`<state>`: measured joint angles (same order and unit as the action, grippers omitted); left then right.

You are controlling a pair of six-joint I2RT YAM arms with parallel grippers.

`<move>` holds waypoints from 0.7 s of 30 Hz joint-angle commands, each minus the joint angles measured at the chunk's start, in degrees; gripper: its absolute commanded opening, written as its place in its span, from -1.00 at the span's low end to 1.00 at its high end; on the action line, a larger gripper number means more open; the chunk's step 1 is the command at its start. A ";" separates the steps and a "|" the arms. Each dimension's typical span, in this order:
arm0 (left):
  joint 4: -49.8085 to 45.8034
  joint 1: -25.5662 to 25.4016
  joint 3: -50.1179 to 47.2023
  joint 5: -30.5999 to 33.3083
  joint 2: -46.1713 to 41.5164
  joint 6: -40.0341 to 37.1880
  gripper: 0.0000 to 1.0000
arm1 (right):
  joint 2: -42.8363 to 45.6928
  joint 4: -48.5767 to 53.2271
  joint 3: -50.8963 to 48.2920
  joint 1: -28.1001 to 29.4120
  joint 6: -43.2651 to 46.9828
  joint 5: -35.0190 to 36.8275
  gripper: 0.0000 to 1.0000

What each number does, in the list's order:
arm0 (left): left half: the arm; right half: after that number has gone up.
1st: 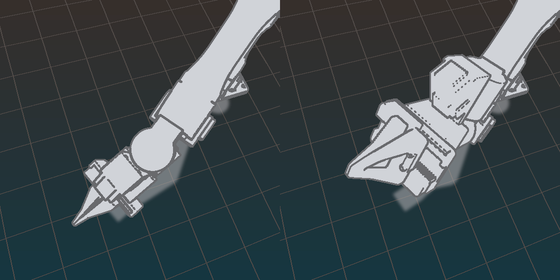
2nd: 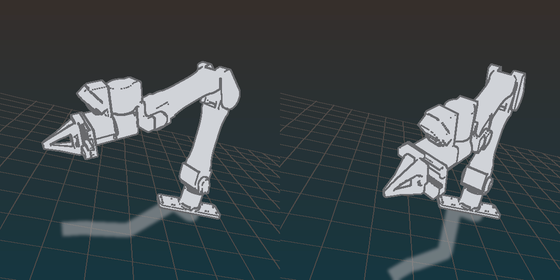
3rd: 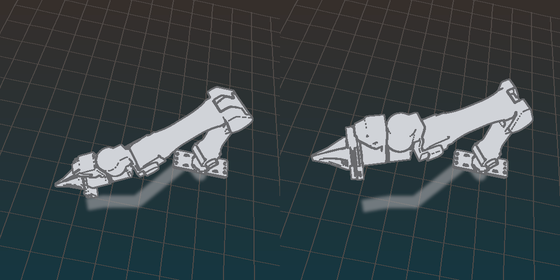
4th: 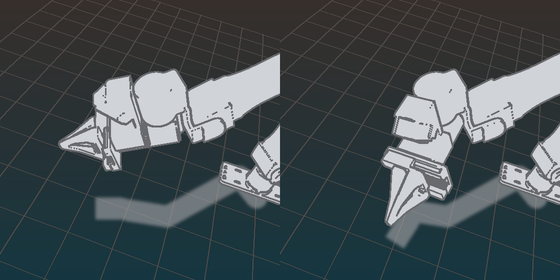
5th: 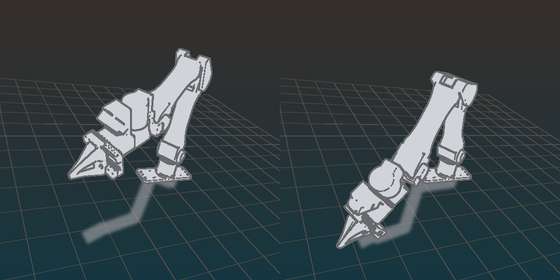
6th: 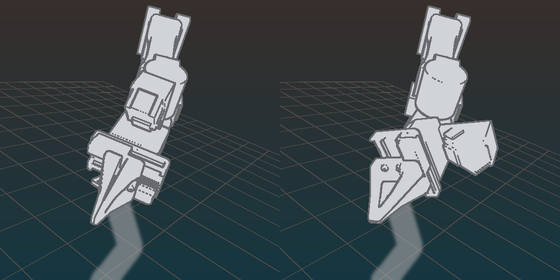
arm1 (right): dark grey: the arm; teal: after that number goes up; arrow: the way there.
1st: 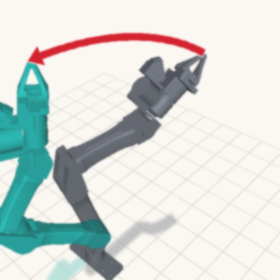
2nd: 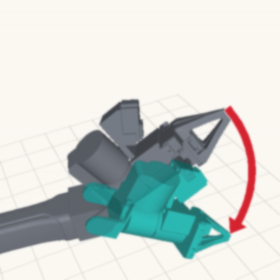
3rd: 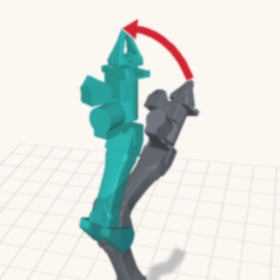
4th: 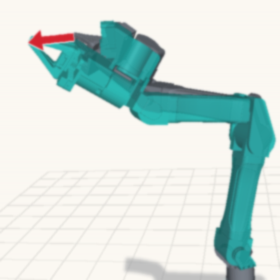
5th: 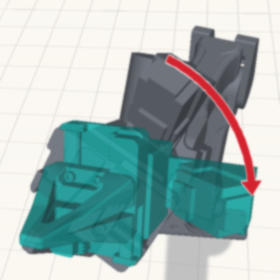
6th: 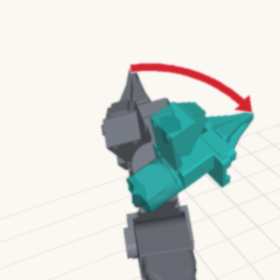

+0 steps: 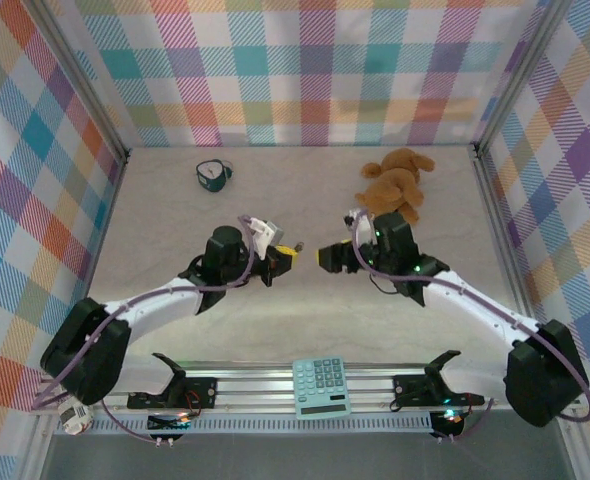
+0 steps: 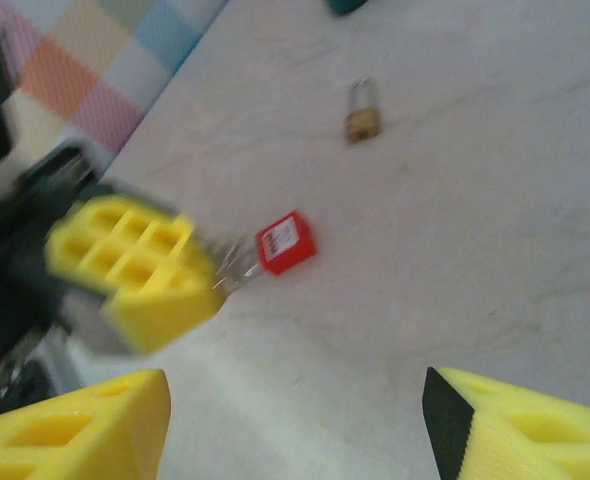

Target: Unlock with the key

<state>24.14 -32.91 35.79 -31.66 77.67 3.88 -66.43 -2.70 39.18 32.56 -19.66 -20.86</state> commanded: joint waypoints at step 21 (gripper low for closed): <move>-8.76 0.43 6.46 -21.60 3.37 4.56 -1.00 | -5.79 -10.70 1.34 -3.02 4.77 -22.66 -0.19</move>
<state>15.94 -32.69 40.34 -50.57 81.54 8.16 -71.75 -10.85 38.92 29.89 -15.40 -40.16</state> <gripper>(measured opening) 0.048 0.417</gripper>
